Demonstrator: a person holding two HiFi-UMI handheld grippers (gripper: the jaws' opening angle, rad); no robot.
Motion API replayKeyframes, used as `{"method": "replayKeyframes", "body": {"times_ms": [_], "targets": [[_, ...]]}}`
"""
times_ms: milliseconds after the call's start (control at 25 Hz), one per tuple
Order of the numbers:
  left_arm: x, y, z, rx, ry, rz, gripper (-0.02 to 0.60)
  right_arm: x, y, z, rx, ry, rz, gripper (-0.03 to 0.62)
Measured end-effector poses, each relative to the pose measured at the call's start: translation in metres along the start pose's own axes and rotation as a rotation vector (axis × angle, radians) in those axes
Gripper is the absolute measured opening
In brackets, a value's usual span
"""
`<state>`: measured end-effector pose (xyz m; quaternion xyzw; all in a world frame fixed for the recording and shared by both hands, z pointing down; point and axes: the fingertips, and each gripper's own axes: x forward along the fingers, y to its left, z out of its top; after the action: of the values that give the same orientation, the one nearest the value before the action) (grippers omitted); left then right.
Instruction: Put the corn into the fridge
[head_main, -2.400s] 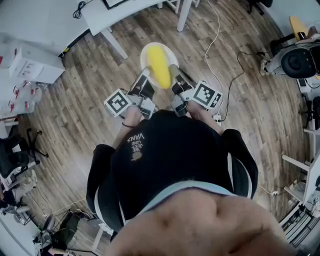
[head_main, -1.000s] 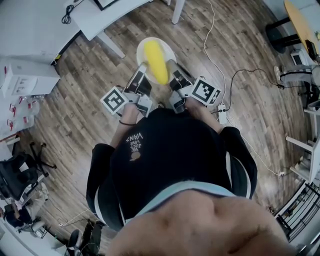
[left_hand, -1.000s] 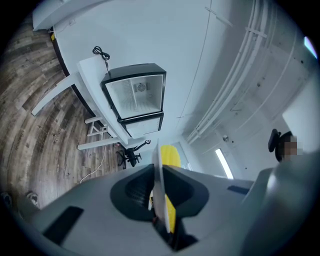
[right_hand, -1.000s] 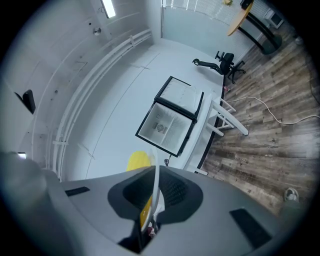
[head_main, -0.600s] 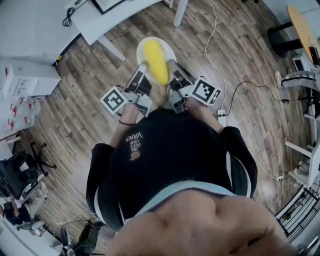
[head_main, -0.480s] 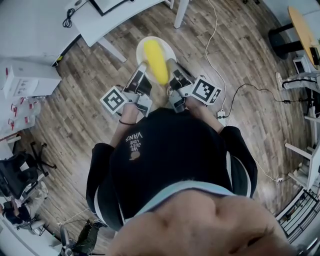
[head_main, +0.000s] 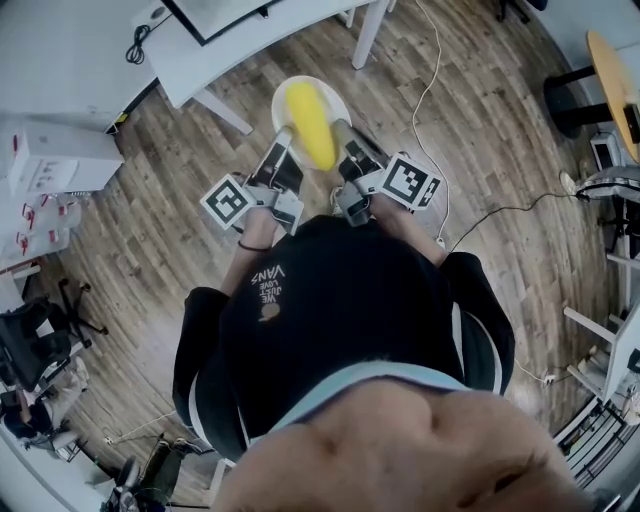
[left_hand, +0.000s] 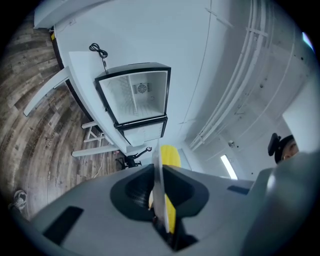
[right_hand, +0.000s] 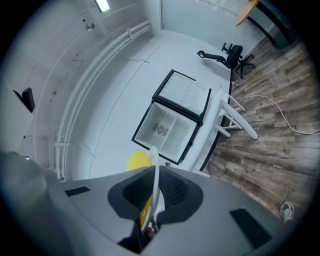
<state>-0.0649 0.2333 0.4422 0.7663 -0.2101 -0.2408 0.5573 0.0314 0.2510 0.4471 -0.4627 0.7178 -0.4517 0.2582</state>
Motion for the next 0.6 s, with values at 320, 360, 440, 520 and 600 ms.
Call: {"method": "replayKeyframes", "body": {"times_ms": [320, 360, 440, 520, 600], "targets": [[0.034, 0.007, 0.009, 0.004, -0.044, 0.009, 0.046, 0.020, -0.016, 0.030, 0.001, 0.038, 0.020, 0.026], [0.038, 0.009, 0.010, 0.004, -0.050, 0.012, 0.046, 0.023, -0.018, 0.034, 0.002, 0.044, 0.023, 0.026], [0.046, 0.011, 0.011, 0.003, -0.061, 0.015, 0.046, 0.027, -0.023, 0.041, 0.001, 0.054, 0.030, 0.026], [0.054, 0.013, 0.014, 0.006, -0.070, 0.016, 0.046, 0.032, -0.027, 0.048, 0.001, 0.064, 0.035, 0.026], [0.062, 0.016, 0.016, 0.005, -0.081, 0.019, 0.046, 0.037, -0.031, 0.055, -0.001, 0.074, 0.040, 0.026]]}}
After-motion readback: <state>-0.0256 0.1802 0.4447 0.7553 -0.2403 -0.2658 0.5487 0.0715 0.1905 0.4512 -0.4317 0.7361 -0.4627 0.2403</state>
